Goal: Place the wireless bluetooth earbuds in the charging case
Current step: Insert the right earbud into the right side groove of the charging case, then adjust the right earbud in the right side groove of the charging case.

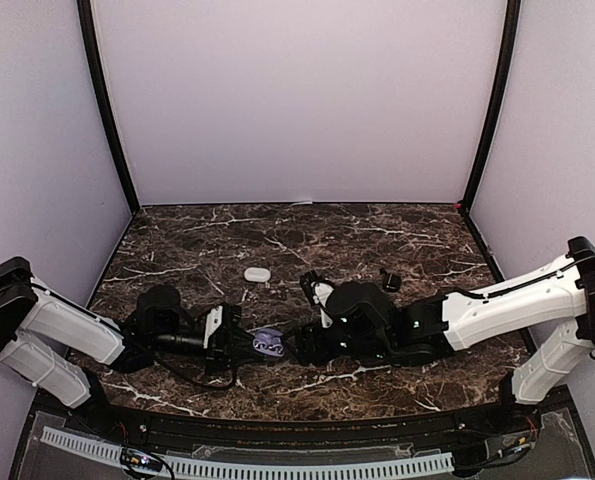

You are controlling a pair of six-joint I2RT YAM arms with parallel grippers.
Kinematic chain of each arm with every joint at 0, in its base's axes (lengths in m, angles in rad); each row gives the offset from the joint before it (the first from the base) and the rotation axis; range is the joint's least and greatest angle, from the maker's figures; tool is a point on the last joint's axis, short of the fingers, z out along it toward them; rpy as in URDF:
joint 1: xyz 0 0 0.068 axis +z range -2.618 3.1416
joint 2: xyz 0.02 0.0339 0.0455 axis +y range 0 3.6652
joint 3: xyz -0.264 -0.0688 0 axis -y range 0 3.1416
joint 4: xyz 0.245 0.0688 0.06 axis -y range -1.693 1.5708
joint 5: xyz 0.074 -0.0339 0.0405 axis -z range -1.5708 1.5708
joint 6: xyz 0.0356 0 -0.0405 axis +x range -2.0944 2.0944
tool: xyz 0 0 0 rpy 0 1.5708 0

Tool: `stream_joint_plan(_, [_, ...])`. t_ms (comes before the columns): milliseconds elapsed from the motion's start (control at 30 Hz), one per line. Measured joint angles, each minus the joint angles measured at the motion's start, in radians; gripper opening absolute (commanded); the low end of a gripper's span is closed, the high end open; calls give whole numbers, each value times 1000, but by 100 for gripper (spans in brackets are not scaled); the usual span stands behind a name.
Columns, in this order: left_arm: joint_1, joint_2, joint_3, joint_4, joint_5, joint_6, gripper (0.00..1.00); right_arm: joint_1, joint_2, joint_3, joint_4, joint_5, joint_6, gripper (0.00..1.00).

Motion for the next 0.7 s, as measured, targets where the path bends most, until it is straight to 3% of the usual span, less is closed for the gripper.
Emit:
stream_joint_plan(500, [-5, -9, 0, -11, -14, 0, 4, 6, 84, 34, 29, 0, 90, 60])
stream_joint_plan(700, [-8, -9, 0, -24, -16, 1, 4, 6, 109, 52, 31, -8, 96, 49])
